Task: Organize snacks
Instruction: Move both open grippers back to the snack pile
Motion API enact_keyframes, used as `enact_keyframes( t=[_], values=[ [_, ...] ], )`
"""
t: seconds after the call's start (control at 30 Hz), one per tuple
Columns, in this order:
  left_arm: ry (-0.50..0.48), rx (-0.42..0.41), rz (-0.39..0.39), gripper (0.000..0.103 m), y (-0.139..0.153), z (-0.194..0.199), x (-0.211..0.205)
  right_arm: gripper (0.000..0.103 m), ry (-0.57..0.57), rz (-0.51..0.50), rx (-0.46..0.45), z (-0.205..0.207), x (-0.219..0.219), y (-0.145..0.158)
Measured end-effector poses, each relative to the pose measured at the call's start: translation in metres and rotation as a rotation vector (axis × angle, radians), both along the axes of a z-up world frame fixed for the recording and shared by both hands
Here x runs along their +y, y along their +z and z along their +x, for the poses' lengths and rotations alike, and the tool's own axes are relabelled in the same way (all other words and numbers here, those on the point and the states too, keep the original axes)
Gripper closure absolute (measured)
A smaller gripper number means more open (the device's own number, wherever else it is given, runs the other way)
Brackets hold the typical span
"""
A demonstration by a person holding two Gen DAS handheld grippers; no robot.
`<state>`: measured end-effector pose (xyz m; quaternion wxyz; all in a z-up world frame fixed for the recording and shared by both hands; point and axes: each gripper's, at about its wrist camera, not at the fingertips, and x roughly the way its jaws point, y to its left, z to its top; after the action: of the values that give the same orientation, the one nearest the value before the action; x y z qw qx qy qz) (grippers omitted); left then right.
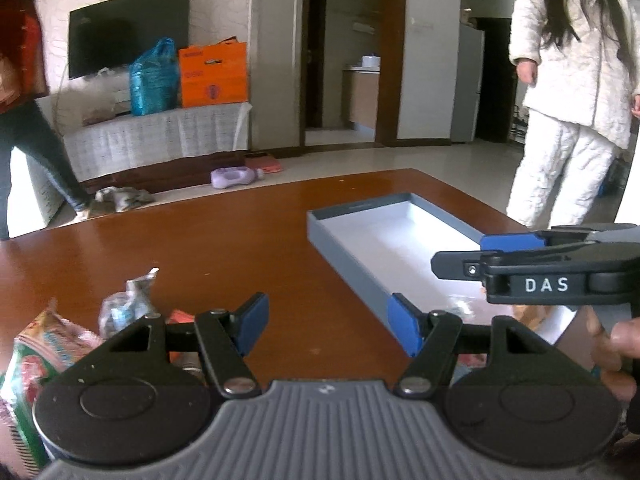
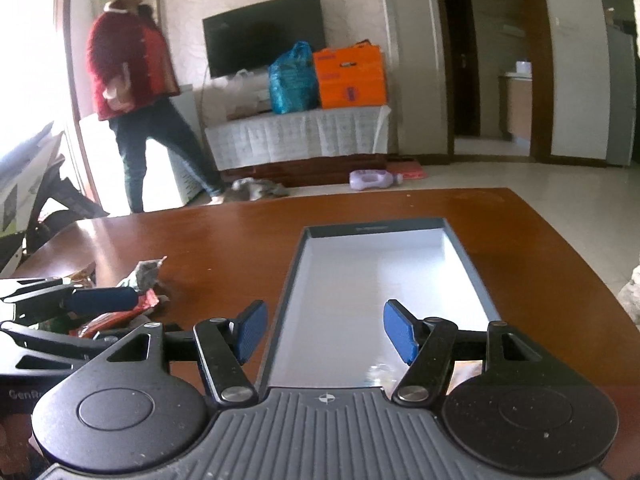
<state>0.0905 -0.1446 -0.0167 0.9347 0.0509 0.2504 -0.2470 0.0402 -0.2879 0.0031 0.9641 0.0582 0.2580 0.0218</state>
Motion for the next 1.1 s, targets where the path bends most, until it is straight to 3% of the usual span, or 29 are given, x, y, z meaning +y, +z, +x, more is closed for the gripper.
enact_keyframes(
  t=[0.33, 0.47, 0.77, 1.1],
  values=[
    [0.069, 0.003, 0.026, 0.037, 0.001, 0.001, 0.039, 0.028, 0.043, -0.014, 0.004, 0.009, 0.028, 0.003],
    [0.097, 0.005, 0.053, 0.037, -0.001, 0.002, 0.051, 0.017, 0.045, -0.015, 0.006, 0.01, 0.032, 0.003],
    [0.149, 0.013, 0.103, 0.037, -0.005, 0.003, 0.086, 0.004, 0.09, -0.016, 0.023, 0.016, 0.055, 0.002],
    [0.164, 0.037, 0.161, 0.037, -0.015, 0.009, 0.101, 0.0, 0.148, -0.016, 0.07, 0.025, 0.094, -0.005]
  ],
)
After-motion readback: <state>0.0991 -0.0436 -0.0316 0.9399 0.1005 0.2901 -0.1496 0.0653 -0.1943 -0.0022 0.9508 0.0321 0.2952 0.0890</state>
